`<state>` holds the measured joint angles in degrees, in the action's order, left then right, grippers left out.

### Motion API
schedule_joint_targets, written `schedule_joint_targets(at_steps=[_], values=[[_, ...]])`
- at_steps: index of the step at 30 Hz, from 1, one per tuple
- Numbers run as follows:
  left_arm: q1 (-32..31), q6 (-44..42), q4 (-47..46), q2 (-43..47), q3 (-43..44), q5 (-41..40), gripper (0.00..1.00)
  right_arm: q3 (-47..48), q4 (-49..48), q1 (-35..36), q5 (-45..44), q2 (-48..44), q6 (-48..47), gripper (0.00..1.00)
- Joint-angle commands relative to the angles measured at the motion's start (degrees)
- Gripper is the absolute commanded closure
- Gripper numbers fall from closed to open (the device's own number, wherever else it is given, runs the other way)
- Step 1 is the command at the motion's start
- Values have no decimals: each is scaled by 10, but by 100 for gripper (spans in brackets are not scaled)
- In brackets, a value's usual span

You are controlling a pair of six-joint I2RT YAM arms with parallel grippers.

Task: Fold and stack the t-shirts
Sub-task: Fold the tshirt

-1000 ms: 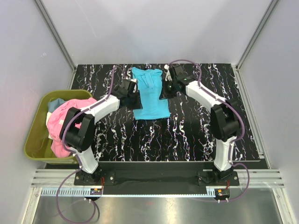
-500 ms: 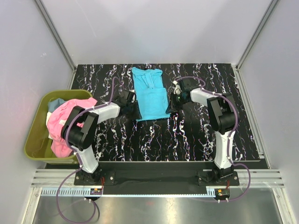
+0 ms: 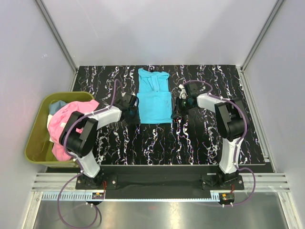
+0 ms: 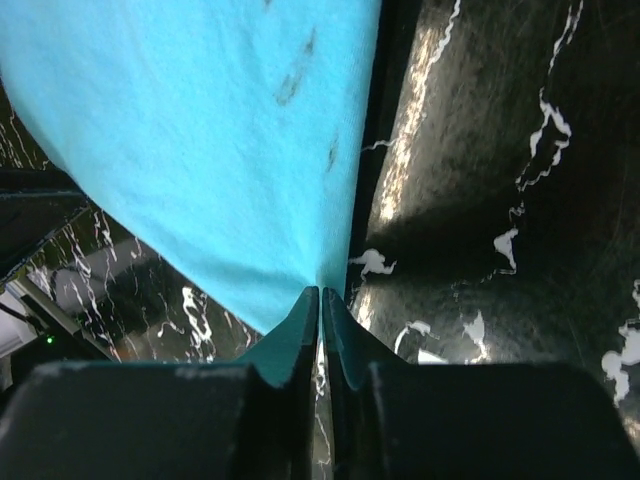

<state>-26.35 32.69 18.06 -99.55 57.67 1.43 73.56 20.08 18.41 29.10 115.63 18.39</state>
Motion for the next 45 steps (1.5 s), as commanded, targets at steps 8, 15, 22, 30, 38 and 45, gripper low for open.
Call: schedule_joint_targets(at_steps=[8,15,22,30,38,45], values=[[-5,0,33,66,10,55,59,-26,16,-2,14,-102,12,70],[26,-9,58,62,18,64,54,-69,-3,-2,-18,-110,41,52],[55,-12,32,49,3,89,52,-69,-43,0,-16,-67,52,58],[64,-9,14,2,1,100,51,-73,-53,0,-23,-35,48,62],[64,-8,1,-37,5,99,54,-98,-71,0,-15,-45,35,94],[64,-5,-1,-34,-1,98,90,-97,-70,0,-12,-42,38,100]])
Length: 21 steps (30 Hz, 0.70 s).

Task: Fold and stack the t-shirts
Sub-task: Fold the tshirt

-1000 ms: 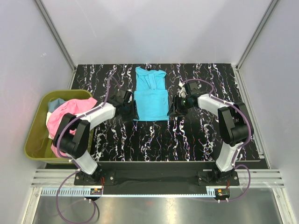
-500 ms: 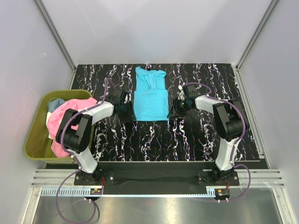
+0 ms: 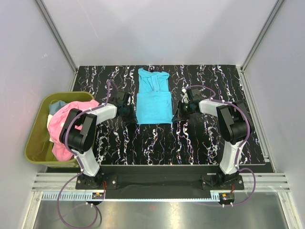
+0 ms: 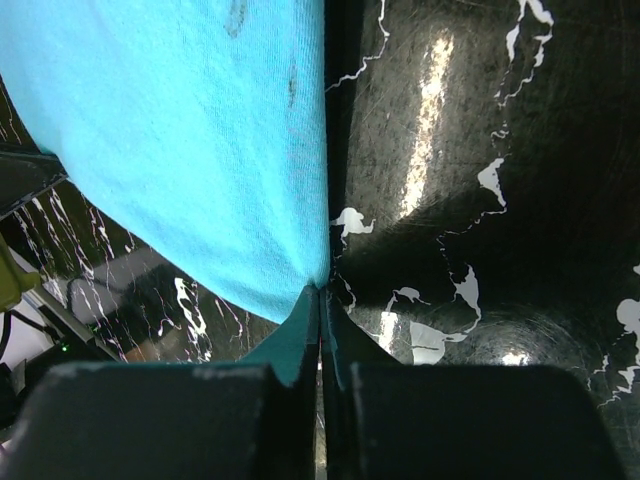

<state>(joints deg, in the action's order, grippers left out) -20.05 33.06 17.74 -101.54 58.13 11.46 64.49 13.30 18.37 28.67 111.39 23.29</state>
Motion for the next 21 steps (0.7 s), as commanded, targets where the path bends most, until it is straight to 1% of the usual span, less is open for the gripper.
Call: schedule_joint_targets(at_steps=[1,2,3,7,9,11,12,13,14,17,20,21], values=[[1,-9,5,-14,-8,0,94,-7,0,0,-7,-1,-11,100],[-1,-8,6,-9,-9,0,99,-9,7,0,-5,-8,-7,100],[-1,-7,9,-6,-11,0,100,-11,10,0,-7,-13,-5,100],[-9,0,17,27,-38,-1,100,-39,37,3,-29,-54,-3,100],[-16,4,14,51,-53,13,100,-70,45,3,-40,-87,6,100],[-23,10,7,70,-79,27,100,-105,38,13,-37,-118,16,100],[-31,17,0,102,-100,41,100,-124,42,25,-46,-138,22,100],[-34,19,-6,102,-114,41,100,-124,42,25,-46,-138,22,100],[-38,23,-16,127,-128,71,100,-142,47,36,-55,-157,32,100],[-48,52,-29,181,-185,79,100,-182,58,46,-74,-202,67,100],[-59,60,-18,215,-224,71,94,-213,81,60,-107,-255,89,100],[-62,63,-18,223,-233,67,87,-218,86,68,-112,-267,93,100]])
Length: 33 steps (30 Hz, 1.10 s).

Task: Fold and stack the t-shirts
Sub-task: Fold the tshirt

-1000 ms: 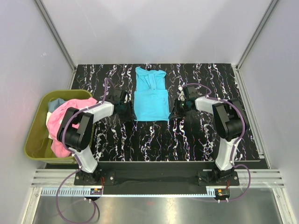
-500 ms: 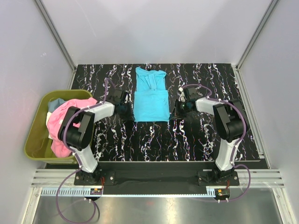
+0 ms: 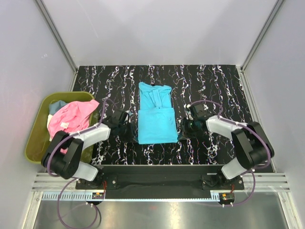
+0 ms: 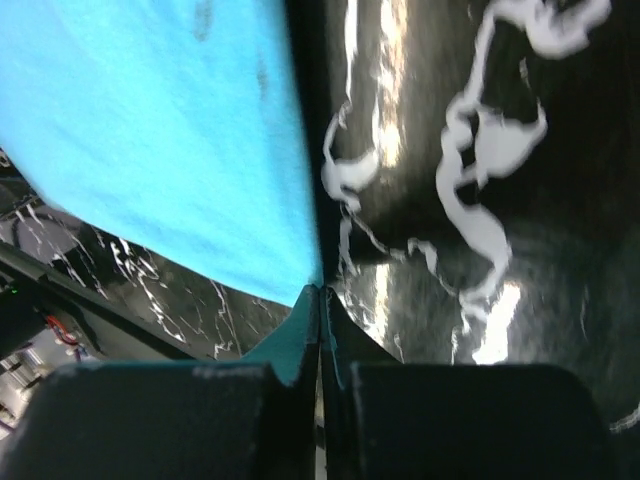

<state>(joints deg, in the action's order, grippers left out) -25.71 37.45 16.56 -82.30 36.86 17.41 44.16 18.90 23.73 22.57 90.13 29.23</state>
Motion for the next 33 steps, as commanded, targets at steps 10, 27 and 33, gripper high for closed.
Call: schedule_joint_targets(at_steps=[10,27,33], values=[[-11,28,-45,91,-71,53,43,-41,53,61,-36,-140,65,62],[-20,44,-104,13,-103,35,52,-36,8,62,-67,-28,38,57],[-20,46,-106,5,-101,30,60,-43,-14,61,-53,-14,31,64]])
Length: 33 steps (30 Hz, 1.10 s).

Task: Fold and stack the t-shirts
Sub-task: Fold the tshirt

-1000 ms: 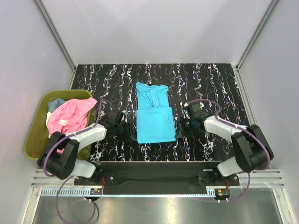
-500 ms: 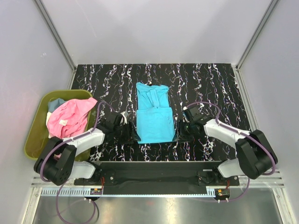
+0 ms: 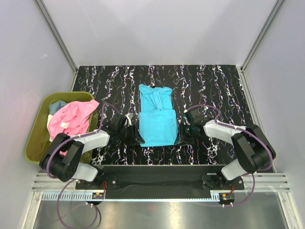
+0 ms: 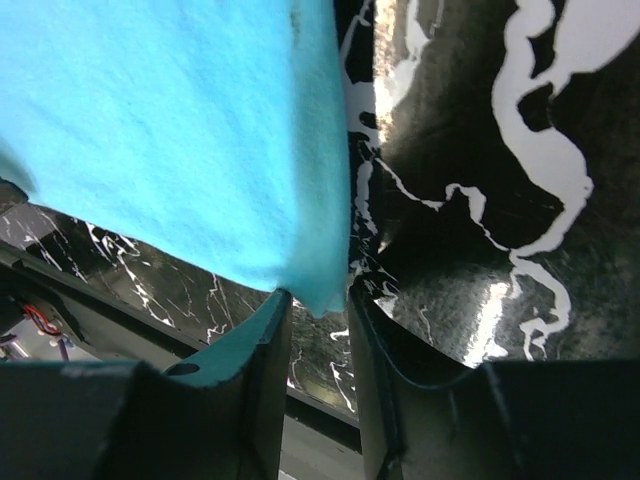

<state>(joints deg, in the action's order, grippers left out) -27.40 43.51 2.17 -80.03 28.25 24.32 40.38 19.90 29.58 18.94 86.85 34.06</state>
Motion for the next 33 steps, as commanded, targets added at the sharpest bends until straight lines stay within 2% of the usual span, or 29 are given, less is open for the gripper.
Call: schedule_joint_targets(at_steps=[1,9,11,12,13,16,19,24,31,32,33], values=[[-3,-13,41,-16,-14,-44,61,-7,-29,2,-15,20,-14,64],[-5,-17,63,-11,-12,-52,63,-14,-30,2,-30,20,-10,74],[-10,-20,84,0,-11,-67,60,-21,-31,2,-29,11,-7,76],[-12,-23,92,6,-10,-76,54,-24,-31,2,-29,9,-6,82],[-14,-26,99,20,-10,-92,51,-28,-32,2,-29,3,-5,85],[-16,-30,124,45,-8,-116,48,-32,-30,2,-28,-3,-6,94],[-21,-29,136,55,-6,-119,48,-35,-33,2,-23,-6,-8,95],[-27,-14,100,29,-19,-97,49,-36,-38,2,-17,-6,-7,93],[-37,2,77,4,-27,-93,64,-36,-40,2,-14,-10,-5,93],[-38,3,80,4,-26,-95,73,-36,-41,2,-13,-10,-6,94],[-38,3,84,8,-24,-98,78,-36,-41,2,-12,-10,-4,99]])
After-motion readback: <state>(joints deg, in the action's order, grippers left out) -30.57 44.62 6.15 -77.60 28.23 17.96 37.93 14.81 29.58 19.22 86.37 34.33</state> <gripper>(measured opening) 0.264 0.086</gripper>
